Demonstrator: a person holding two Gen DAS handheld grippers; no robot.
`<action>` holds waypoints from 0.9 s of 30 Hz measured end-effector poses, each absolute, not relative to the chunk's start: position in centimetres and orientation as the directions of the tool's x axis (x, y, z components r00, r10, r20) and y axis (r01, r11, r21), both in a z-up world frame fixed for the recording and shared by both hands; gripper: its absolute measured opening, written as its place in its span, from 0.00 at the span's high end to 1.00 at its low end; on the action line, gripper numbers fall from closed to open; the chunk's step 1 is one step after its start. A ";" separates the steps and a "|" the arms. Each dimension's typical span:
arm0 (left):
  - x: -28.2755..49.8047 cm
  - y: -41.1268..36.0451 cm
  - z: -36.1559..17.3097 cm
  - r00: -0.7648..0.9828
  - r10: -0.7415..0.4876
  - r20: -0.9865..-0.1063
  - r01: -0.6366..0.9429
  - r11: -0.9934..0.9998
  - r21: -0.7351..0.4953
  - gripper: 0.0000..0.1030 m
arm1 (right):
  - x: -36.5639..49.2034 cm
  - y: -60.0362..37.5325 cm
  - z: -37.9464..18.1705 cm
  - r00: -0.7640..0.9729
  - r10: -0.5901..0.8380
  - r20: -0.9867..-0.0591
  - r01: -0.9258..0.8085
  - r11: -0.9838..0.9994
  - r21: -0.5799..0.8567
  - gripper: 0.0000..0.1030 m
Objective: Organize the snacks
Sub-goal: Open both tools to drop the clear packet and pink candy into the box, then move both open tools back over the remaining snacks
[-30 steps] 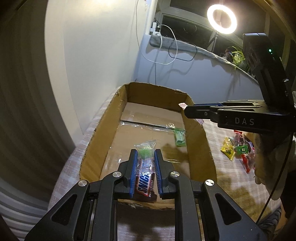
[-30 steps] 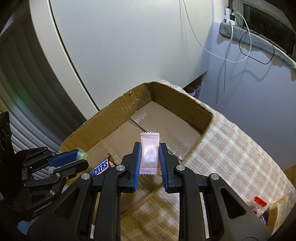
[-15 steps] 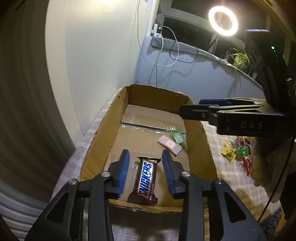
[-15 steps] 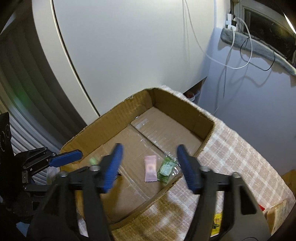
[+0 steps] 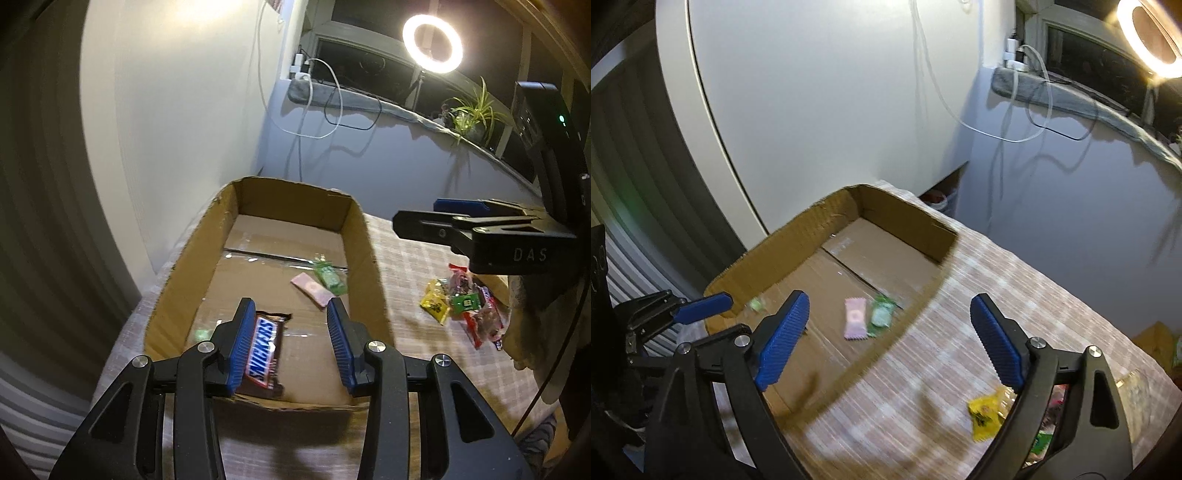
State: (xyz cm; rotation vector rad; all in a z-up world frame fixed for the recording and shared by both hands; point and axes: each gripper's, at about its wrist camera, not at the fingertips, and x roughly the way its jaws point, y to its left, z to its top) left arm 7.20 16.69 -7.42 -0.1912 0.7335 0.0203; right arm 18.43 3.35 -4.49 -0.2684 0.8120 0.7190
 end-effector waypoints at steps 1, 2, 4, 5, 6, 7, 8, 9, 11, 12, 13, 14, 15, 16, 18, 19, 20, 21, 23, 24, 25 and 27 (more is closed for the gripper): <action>7.2 16.3 -7.3 0.744 -0.055 -0.665 -0.077 0.983 -0.168 0.62 | 18.3 2.7 -4.4 0.475 0.478 -0.739 -0.670 0.741 0.048 0.11; 7.2 16.1 -7.3 0.745 -0.059 -0.665 -0.072 0.983 -0.168 0.62 | 18.3 1.9 -4.3 0.480 0.475 -0.738 -0.662 0.748 0.051 0.11; 7.3 15.3 -7.2 0.744 -0.074 -0.664 -0.055 0.984 -0.171 0.59 | 18.2 0.4 -4.1 0.481 0.472 -0.738 -0.648 0.759 0.064 0.11; 7.3 15.0 -7.1 0.745 -0.079 -0.663 -0.049 0.984 -0.171 0.56 | 18.1 -0.6 -4.0 0.483 0.467 -0.740 -0.637 0.767 0.068 0.11; 7.3 14.6 -7.1 0.745 -0.086 -0.662 -0.039 0.984 -0.171 0.55 | 18.0 -1.5 -3.9 0.489 0.460 -0.741 -0.627 0.776 0.067 0.11; 7.4 14.2 -7.0 0.744 -0.092 -0.661 -0.032 0.984 -0.173 0.55 | 17.9 -2.5 -3.8 0.497 0.451 -0.741 -0.616 0.785 0.065 0.11; 7.5 13.8 -7.0 0.744 -0.100 -0.661 -0.025 0.984 -0.176 0.55 | 17.7 -3.5 -3.7 0.504 0.443 -0.741 -0.606 0.793 0.062 0.11; 7.6 13.3 -7.0 0.742 -0.109 -0.661 -0.015 0.984 -0.180 0.55 | 17.6 -4.5 -3.6 0.510 0.436 -0.742 -0.594 0.802 0.062 0.11; 7.8 12.4 -7.0 0.738 -0.127 -0.662 0.001 0.982 -0.188 0.55 | 17.3 -6.4 -3.5 0.515 0.427 -0.743 -0.575 0.815 0.070 0.11; 7.8 12.0 -7.1 0.736 -0.134 -0.663 0.006 0.982 -0.191 0.55 | 17.1 -7.5 -3.5 0.514 0.425 -0.745 -0.566 0.821 0.078 0.11; 7.9 11.6 -7.1 0.733 -0.145 -0.665 0.015 0.980 -0.198 0.54 | 17.0 -8.3 -3.5 0.515 0.421 -0.747 -0.558 0.826 0.081 0.11; 8.0 11.0 -7.2 0.729 -0.159 -0.666 0.026 0.978 -0.205 0.54 | 16.8 -9.4 -3.6 0.518 0.410 -0.751 -0.545 0.835 0.080 0.11; 8.0 10.5 -7.3 0.726 -0.167 -0.667 0.034 0.978 -0.207 0.54 | 16.6 -10.1 -3.7 0.520 0.403 -0.753 -0.537 0.840 0.078 0.11; 8.2 9.8 -7.4 0.722 -0.178 -0.669 0.048 0.977 -0.208 0.54 | 16.4 -11.0 -3.8 0.522 0.396 -0.755 -0.530 0.844 0.076 0.11; 8.2 8.8 -7.7 0.714 -0.195 -0.672 0.067 0.975 -0.211 0.54 | 15.9 -12.7 -4.1 0.526 0.380 -0.760 -0.512 0.856 0.073 0.11; 8.4 8.1 -7.9 0.707 -0.208 -0.676 0.080 0.973 -0.217 0.54 | 15.7 -13.6 -4.3 0.527 0.375 -0.763 -0.503 0.861 0.076 0.11; 8.5 7.5 -8.0 0.701 -0.218 -0.678 0.089 0.971 -0.221 0.54 | 15.5 -14.5 -4.5 0.525 0.370 -0.766 -0.493 0.866 0.081 0.11; 8.6 7.1 -8.2 0.697 -0.226 -0.681 0.095 0.970 -0.224 0.54 | 15.3 -15.2 -4.8 0.523 0.367 -0.769 -0.485 0.870 0.086 0.11; 8.9 5.8 -8.5 0.682 -0.247 -0.688 0.118 0.966 -0.230 0.54 | 14.9 -16.7 -5.5 0.514 0.356 -0.780 -0.470 0.878 0.091 0.11; 9.1 5.4 -8.6 0.678 -0.254 -0.690 0.126 0.965 -0.230 0.54 | 14.7 -17.5 -6.0 0.509 0.348 -0.787 -0.463 0.882 0.090 0.11; 9.2 4.7 -8.7 0.671 -0.262 -0.694 0.138 0.963 -0.231 0.54 | 14.4 -17.9 -6.4 0.505 0.343 -0.792 -0.460 0.883 0.089 0.11; 9.5 3.6 -8.8 0.657 -0.281 -0.699 0.160 0.959 -0.235 0.54 | 14.0 -19.0 -7.3 0.491 0.329 -0.807 -0.458 0.885 0.082 0.13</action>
